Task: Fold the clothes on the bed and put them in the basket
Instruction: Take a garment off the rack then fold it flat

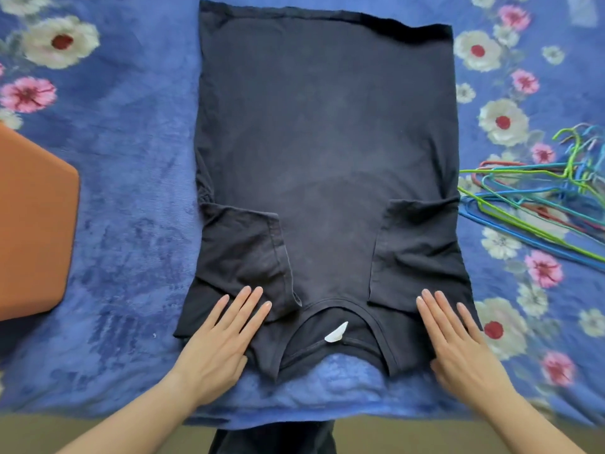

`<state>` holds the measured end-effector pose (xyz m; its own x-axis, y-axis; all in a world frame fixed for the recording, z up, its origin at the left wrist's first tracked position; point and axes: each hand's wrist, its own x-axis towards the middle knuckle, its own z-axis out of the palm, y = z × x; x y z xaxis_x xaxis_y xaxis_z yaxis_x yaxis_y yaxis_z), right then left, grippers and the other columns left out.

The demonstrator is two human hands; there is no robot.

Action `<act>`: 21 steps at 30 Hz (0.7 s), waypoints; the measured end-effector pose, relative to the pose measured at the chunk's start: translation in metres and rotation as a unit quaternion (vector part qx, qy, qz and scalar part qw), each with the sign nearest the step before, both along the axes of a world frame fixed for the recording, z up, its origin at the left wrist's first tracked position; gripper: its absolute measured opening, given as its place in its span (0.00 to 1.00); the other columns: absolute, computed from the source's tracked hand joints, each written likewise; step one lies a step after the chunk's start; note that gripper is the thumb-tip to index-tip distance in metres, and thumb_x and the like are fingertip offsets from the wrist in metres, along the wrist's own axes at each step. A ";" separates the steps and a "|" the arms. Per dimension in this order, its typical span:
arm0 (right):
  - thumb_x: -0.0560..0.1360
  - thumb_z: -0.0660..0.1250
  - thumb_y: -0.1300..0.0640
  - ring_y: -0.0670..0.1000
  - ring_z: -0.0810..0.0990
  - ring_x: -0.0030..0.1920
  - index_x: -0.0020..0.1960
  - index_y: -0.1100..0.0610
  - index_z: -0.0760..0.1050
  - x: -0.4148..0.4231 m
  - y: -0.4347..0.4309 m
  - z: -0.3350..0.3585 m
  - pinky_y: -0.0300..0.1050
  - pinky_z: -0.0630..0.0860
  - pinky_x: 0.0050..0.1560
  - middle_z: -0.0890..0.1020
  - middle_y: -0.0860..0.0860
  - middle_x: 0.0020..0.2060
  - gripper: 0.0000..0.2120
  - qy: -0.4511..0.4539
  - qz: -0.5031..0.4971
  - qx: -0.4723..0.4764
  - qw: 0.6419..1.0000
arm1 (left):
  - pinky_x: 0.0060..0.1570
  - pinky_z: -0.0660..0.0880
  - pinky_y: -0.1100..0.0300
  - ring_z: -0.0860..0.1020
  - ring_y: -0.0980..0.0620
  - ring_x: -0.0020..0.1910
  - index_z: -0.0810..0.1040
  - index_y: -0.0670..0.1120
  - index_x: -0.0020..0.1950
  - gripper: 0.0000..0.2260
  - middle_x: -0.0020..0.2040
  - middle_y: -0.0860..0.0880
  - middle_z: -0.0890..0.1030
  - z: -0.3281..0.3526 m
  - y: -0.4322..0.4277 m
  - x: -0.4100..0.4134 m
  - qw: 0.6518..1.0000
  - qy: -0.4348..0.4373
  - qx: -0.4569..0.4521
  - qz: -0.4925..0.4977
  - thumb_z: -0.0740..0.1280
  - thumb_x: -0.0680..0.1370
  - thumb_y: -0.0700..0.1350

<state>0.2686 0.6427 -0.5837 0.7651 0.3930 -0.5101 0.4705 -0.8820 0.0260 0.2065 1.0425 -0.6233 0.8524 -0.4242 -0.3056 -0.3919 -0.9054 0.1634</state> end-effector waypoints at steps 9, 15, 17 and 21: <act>0.73 0.58 0.67 0.58 0.76 0.63 0.66 0.52 0.77 0.073 0.035 0.014 0.46 0.70 0.57 0.80 0.56 0.63 0.24 0.083 -0.228 0.088 0.966 | 0.36 0.74 0.58 0.81 0.45 0.46 0.79 0.49 0.36 0.17 0.42 0.46 0.84 0.045 -0.010 0.073 0.997 0.036 -0.011 0.074 0.51 0.71 0.50; 0.73 0.55 0.69 0.43 0.79 0.44 0.46 0.48 0.83 0.080 0.019 0.061 0.44 0.75 0.49 0.84 0.42 0.41 0.23 0.234 -0.268 0.155 0.921 | 0.32 0.65 0.54 0.69 0.44 0.33 0.67 0.42 0.31 0.10 0.28 0.47 0.70 0.092 -0.010 0.111 0.966 0.245 0.011 0.085 0.60 0.71 0.43; 0.72 0.58 0.68 0.37 0.73 0.30 0.33 0.50 0.76 0.065 0.017 0.071 0.35 0.69 0.36 0.78 0.38 0.26 0.17 0.319 -0.270 0.139 0.898 | 0.32 0.65 0.54 0.66 0.45 0.31 0.67 0.42 0.30 0.08 0.26 0.46 0.68 0.098 -0.013 0.092 0.941 0.330 0.012 0.078 0.60 0.68 0.43; 0.67 0.63 0.62 0.49 0.69 0.33 0.35 0.55 0.68 0.017 0.017 0.074 0.41 0.63 0.31 0.73 0.49 0.32 0.05 0.454 -0.261 0.000 0.852 | 0.31 0.64 0.55 0.67 0.46 0.35 0.73 0.40 0.33 0.06 0.32 0.42 0.75 0.097 -0.030 0.036 0.846 0.527 0.052 0.067 0.62 0.64 0.42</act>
<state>0.2852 0.6600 -0.5098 0.1263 0.1194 -0.9848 -0.1603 -0.9772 -0.1390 0.2429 1.0121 -0.5261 0.1227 -0.2703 -0.9549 0.0288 -0.9608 0.2757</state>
